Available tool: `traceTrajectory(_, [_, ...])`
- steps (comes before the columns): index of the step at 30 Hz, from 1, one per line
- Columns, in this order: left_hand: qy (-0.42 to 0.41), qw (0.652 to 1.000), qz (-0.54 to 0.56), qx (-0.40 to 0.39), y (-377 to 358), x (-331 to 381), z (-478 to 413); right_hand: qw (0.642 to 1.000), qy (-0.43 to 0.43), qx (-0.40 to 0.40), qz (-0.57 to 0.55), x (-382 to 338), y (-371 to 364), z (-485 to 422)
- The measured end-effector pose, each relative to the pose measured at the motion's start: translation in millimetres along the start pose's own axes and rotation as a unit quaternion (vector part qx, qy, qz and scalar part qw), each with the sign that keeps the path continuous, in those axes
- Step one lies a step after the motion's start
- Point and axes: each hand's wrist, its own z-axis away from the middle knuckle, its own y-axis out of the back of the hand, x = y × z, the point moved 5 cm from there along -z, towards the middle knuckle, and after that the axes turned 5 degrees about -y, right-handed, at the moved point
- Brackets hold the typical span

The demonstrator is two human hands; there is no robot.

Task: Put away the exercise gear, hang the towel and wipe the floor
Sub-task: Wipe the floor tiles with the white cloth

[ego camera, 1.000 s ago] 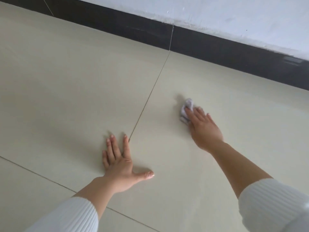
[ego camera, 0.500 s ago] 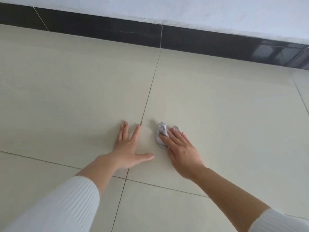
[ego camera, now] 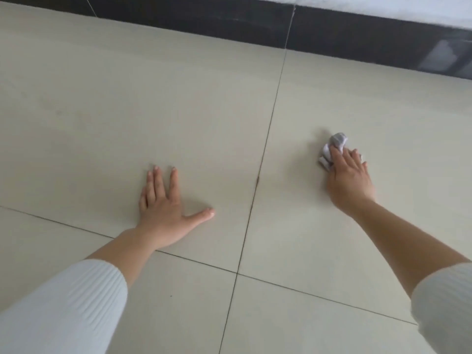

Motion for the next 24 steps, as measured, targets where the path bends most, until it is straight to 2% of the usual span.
traceTrajectory(3, [0.000, 1.000, 0.004, -0.023, -2.4, -2.8, -2.5, 1.000, -0.021, 0.006, -0.009, -24.3, -5.9, -42.6])
traceTrajectory(6, [-0.005, 0.999, 0.006, -0.043, -2.6, -3.2, -3.6, 1.000, -0.015, -0.021, -0.004, -48.7, -9.4, -79.1])
traceTrajectory(10, [-0.011, 0.997, 0.012, -0.073, -3.1, -5.9, -3.5, 0.997, 0.051, -0.051, -0.015, -101.1, -18.3, -97.7])
traceTrajectory(13, [-0.014, 0.997, 0.017, -0.071, -2.0, -7.9, -3.6, 0.990, 0.129, -0.053, -0.029, -137.0, -32.2, -74.4])
traceTrajectory(17, [-0.014, 0.997, 0.021, -0.067, -0.5, -8.4, -3.2, 0.978, 0.194, -0.061, -0.052, -148.2, -39.0, -28.4])
traceTrajectory(24, [-0.024, 0.996, 0.025, -0.083, 0.2, -6.2, -4.2, 0.979, 0.179, -0.091, -0.032, -136.1, -45.8, 66.7])
